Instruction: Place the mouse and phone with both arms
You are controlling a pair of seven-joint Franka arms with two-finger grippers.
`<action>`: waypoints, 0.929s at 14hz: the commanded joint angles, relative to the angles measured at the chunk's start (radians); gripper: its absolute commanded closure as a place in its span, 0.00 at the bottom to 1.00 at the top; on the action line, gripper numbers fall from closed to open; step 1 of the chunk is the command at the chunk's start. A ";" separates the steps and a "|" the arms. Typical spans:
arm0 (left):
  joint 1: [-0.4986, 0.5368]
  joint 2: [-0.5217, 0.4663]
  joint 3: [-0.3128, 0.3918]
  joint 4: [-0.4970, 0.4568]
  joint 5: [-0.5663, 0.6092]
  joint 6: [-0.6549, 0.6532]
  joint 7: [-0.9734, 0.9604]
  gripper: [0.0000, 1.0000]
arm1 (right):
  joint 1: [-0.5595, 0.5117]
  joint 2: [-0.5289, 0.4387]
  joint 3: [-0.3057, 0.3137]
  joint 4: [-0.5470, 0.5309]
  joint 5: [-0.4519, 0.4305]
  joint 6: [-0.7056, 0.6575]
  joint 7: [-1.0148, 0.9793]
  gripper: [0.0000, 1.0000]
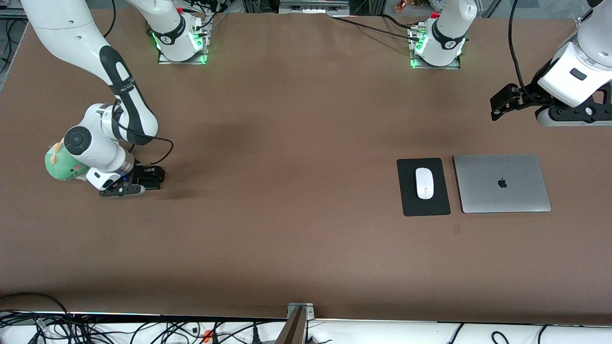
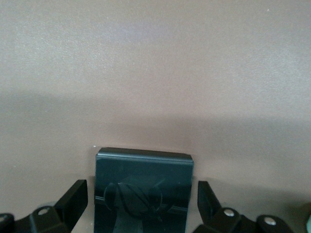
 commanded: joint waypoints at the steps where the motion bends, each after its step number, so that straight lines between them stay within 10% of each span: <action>1: 0.001 -0.024 0.009 -0.028 -0.015 0.019 0.012 0.00 | -0.006 -0.044 0.009 0.029 0.027 -0.087 -0.016 0.00; 13: 0.002 -0.022 0.009 -0.028 -0.018 0.017 0.010 0.00 | -0.006 -0.277 -0.032 0.336 0.024 -0.717 0.023 0.00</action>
